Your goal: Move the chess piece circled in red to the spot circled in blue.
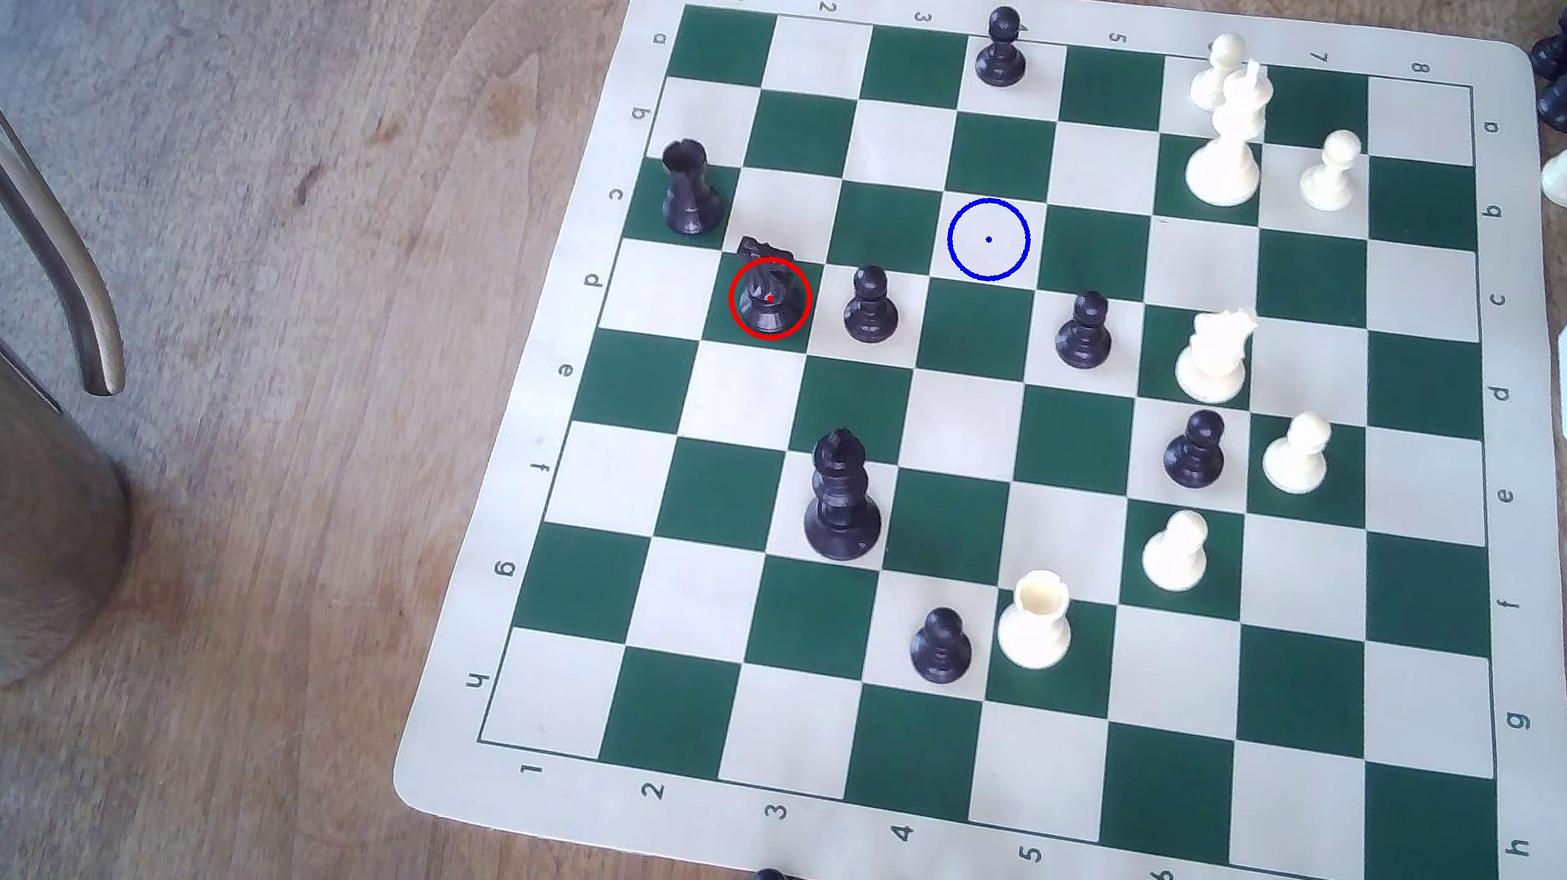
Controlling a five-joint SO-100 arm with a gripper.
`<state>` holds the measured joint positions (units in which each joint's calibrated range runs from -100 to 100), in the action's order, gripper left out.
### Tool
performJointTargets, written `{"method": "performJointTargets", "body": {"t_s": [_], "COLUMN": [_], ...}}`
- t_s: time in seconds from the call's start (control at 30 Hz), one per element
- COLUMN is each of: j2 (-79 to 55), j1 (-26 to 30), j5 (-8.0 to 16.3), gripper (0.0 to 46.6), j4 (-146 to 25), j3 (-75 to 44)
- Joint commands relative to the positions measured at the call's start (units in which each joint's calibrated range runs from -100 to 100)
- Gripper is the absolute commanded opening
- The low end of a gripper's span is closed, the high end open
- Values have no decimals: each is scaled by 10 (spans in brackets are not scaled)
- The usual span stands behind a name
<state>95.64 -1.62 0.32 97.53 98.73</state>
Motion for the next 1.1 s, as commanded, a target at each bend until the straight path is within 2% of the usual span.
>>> {"method": "performJointTargets", "body": {"t_s": [0.0,0.27,0.6,1.07], "j2": [2,2,2,-18], "j1": [11,16,1,13], "j5": [11,9,1,-17], "gripper": [2,2,2,2], "j4": [-50,-333,-801,-1223], "j3": [12,-8,-144,-296]}}
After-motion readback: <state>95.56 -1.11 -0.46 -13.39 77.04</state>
